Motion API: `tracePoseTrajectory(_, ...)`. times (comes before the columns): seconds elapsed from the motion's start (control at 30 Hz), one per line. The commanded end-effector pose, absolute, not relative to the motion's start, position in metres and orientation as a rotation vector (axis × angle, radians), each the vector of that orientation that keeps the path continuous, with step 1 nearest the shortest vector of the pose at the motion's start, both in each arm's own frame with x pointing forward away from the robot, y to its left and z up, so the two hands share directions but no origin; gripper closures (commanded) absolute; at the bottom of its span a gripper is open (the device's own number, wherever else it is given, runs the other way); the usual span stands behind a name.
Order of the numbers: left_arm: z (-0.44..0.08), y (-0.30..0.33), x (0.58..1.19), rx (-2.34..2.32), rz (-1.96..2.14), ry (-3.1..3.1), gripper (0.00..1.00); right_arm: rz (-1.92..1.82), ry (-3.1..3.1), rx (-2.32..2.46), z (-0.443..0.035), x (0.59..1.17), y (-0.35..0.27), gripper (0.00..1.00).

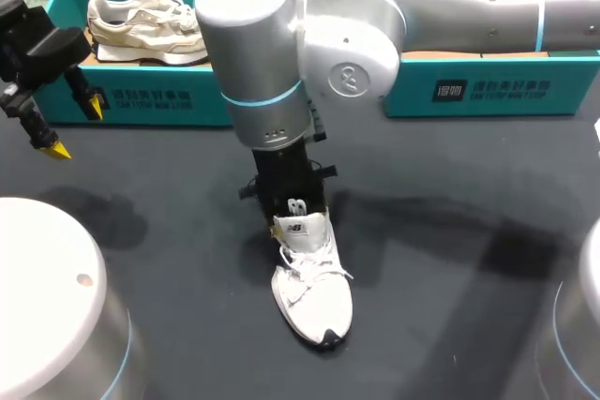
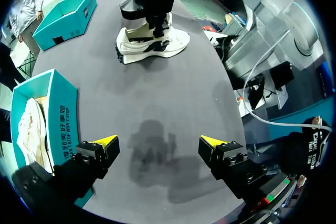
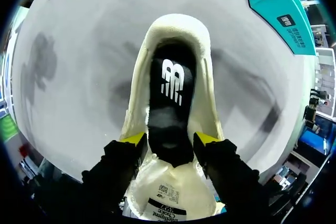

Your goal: Take the shoe out of the shoebox, open the shoe tongue, remove and reinsert the insole, then place the shoe into the shoebox

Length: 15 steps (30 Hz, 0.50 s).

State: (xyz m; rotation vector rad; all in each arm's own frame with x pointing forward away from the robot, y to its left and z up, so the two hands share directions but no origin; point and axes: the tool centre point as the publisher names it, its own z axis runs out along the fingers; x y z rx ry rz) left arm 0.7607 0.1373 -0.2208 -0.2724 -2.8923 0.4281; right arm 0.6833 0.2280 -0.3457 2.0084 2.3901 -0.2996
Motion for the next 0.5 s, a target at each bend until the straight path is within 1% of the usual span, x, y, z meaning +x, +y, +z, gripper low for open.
tracePoseTrajectory(0.03,-0.221,0.138,0.760,-0.273,0.424,-2.894,0.00,-0.305,2.391,2.000,-0.349,0.685,0.229,0.00)
tracePoseTrajectory(0.3,-0.221,0.138,0.760,-0.273,0.424,-2.894,0.00,-0.313,2.392,1.977,-0.348,0.695,0.227,0.00)
tracePoseTrajectory(0.5,-0.221,0.138,0.760,-0.273,0.424,-2.894,0.00,-0.310,2.367,1.996,-0.343,0.685,0.224,0.00)
